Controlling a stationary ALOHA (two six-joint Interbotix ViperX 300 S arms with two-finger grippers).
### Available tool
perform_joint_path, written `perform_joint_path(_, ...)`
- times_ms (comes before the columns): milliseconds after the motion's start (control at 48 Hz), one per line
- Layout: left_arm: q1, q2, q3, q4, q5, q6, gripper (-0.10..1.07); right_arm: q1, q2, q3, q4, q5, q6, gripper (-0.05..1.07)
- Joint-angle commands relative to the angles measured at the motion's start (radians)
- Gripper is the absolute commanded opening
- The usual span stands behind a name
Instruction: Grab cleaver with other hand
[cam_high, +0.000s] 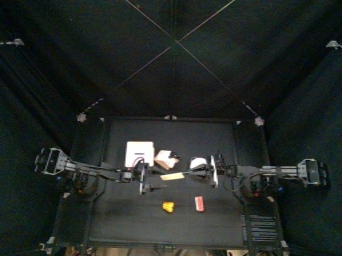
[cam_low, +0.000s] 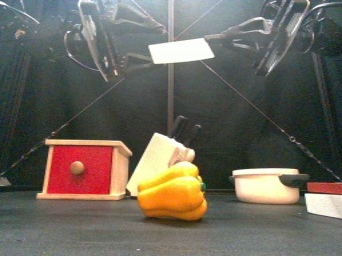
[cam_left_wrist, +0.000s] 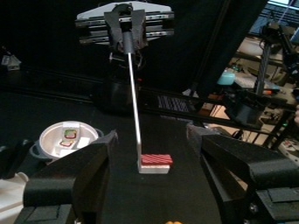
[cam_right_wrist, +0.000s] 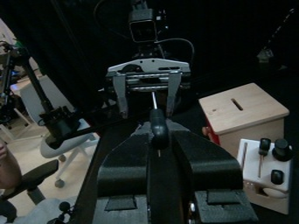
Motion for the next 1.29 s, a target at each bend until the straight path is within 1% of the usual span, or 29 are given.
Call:
perform_joint_path(0,0.000,0.015,-0.034,-0.025,-0.048,0.002,0.96,-0.005,-0.017,-0.009,0.002,-0.011,-0.002,0.46)
perform_joint_path(188,0.005,0.018,-0.017,-0.044,-0.114,0.003,0.94,-0.005,-0.046,0.009,0.002,-0.012,-0.002,0.46)
perform_joint_path(500,0.006,0.032,-0.026,-0.044,-0.121,0.002,0.80,-0.005,-0.063,0.023,0.002,-0.035,-0.002,0.46)
perform_joint_path(688,0.008,0.044,-0.034,-0.046,-0.124,0.003,0.79,-0.005,-0.057,0.020,0.002,-0.043,-0.002,0.46)
perform_joint_path(896,0.012,0.046,-0.031,-0.046,-0.158,0.003,0.76,-0.005,-0.057,0.021,0.002,-0.043,-0.002,0.46)
perform_joint_path(1271,0.017,0.061,-0.038,-0.046,-0.173,0.003,0.60,-0.005,-0.051,0.020,0.002,-0.044,-0.002,0.46)
